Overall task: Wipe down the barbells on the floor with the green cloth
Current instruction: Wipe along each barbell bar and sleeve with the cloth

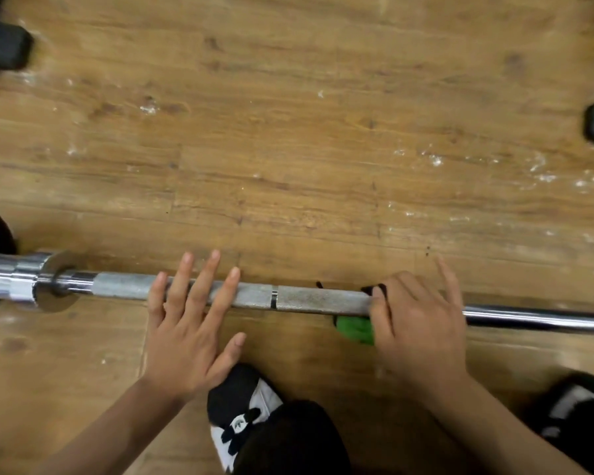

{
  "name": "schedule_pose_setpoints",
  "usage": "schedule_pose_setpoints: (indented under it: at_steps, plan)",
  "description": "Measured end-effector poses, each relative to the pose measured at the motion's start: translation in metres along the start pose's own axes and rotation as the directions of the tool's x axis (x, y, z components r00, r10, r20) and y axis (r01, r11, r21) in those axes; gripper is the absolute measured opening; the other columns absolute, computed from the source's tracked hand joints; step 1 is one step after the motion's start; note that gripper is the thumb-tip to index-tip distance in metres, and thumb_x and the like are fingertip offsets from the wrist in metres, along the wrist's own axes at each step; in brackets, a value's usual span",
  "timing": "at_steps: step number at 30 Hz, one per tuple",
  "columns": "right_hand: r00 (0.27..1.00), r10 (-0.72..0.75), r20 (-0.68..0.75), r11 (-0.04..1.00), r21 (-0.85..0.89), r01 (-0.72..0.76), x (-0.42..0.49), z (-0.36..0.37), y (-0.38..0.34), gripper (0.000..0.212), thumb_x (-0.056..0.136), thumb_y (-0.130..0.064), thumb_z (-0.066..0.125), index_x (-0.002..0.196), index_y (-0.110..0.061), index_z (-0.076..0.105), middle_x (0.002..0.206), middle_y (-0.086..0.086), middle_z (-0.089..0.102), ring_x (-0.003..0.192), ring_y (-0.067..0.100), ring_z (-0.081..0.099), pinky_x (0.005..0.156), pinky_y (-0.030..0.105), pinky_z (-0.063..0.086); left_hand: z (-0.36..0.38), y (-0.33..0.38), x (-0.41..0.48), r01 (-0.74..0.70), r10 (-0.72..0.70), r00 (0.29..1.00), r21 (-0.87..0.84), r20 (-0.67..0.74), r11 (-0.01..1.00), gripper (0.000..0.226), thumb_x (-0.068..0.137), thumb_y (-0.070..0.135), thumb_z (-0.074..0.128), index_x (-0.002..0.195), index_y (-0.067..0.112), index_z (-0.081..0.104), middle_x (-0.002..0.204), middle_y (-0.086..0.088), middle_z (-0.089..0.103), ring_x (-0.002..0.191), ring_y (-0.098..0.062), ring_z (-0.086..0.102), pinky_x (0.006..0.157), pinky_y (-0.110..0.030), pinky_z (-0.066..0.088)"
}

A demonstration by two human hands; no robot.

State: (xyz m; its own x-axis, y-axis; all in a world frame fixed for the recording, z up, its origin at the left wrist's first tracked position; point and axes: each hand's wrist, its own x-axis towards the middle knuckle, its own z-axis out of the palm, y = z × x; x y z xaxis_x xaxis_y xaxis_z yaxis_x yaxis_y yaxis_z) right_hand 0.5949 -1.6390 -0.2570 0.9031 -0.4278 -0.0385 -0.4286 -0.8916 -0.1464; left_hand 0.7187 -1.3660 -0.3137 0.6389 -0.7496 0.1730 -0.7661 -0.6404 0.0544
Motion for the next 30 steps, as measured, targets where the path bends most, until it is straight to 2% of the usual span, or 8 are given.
schedule_pose_setpoints:
  at_steps: [4,9,12,16,20,23,26,30]
  plan:
    - [0.966,0.254,-0.043,0.967,-0.006,-0.254,0.001,0.001,0.004,0.044,0.098,-0.027,0.038,0.078,-0.008,0.072,0.076,0.006,0.068,0.074,0.028,0.064,0.115,0.051,0.039,0.009,0.007,0.002,0.054,-0.055,0.997,-0.009,-0.045,0.998,0.073,0.105,0.06,0.018,0.167,0.023,0.017,0.166,-0.018,0.029,0.162,-0.034,0.004,0.128,-0.054,0.001]
    - [0.995,-0.092,-0.024,0.989,0.117,0.094,0.032,0.025,-0.118,0.042,0.101,-0.03,0.035,0.086,-0.015,0.072,0.08,0.001,0.066,0.075,0.023,0.063,0.121,0.045,0.035,0.005,0.002,0.012,0.034,-0.034,0.999,-0.015,-0.017,0.999,0.072,0.105,0.059,0.018,0.167,0.023,0.018,0.168,-0.016,0.027,0.161,-0.035,0.007,0.129,-0.054,0.002]
    - [0.991,-0.132,-0.005,0.984,0.122,0.132,0.026,0.018,-0.077,0.039,0.105,-0.033,0.035,0.095,-0.021,0.071,0.085,-0.004,0.066,0.079,0.018,0.064,0.125,0.047,0.026,0.006,-0.003,0.02,0.013,-0.014,0.999,-0.009,-0.036,1.0,0.07,0.106,0.057,0.02,0.167,0.023,0.02,0.168,-0.014,0.029,0.161,-0.035,0.011,0.128,-0.054,0.004]
    - [0.985,0.167,-0.033,0.986,0.032,-0.166,0.018,0.0,0.02,0.038,0.102,-0.029,0.037,0.086,-0.015,0.069,0.084,0.001,0.066,0.08,0.023,0.062,0.113,0.048,0.036,0.013,-0.003,0.031,0.039,-0.039,0.994,-0.005,-0.106,0.999,0.069,0.106,0.057,0.022,0.166,0.022,0.025,0.166,-0.014,0.032,0.161,-0.033,0.008,0.129,-0.053,0.003]
    - [0.943,0.31,-0.116,0.951,0.037,-0.308,0.044,0.015,-0.032,0.046,0.097,-0.026,0.035,0.08,-0.005,0.072,0.078,0.009,0.067,0.074,0.029,0.059,0.089,0.046,0.047,0.009,-0.003,0.045,0.054,-0.056,0.995,-0.019,-0.088,0.998,0.069,0.107,0.057,0.023,0.16,0.016,0.038,0.167,-0.016,0.035,0.159,-0.041,0.016,0.128,-0.056,0.006]
    - [0.993,0.048,-0.104,0.995,0.092,-0.038,0.066,0.027,-0.109,0.049,0.099,-0.029,0.031,0.087,-0.009,0.074,0.083,0.008,0.071,0.078,0.027,0.065,0.106,0.046,0.048,0.006,-0.008,0.06,0.057,-0.058,0.996,-0.007,-0.062,0.998,0.068,0.107,0.054,0.024,0.158,0.013,0.045,0.166,-0.016,0.036,0.158,-0.041,0.019,0.128,-0.057,0.01]
    - [0.985,-0.139,-0.106,0.98,0.125,0.152,0.078,0.021,-0.091,0.04,0.106,-0.029,0.035,0.093,-0.015,0.07,0.086,0.001,0.067,0.077,0.021,0.064,0.125,0.048,0.028,0.004,-0.013,0.077,0.052,-0.053,0.997,-0.009,-0.056,0.999,0.065,0.106,0.049,0.027,0.156,0.012,0.048,0.164,-0.015,0.04,0.158,-0.04,0.021,0.129,-0.054,0.011]
    - [0.98,0.051,-0.194,0.999,0.02,-0.048,0.072,0.009,0.017,0.035,0.104,-0.026,0.04,0.09,-0.013,0.07,0.088,0.003,0.069,0.081,0.025,0.065,0.123,0.057,0.026,0.006,-0.018,0.097,0.051,-0.052,0.996,-0.02,-0.074,0.999,0.064,0.108,0.048,0.025,0.154,0.011,0.051,0.164,-0.012,0.042,0.158,-0.04,0.021,0.128,-0.056,0.014]
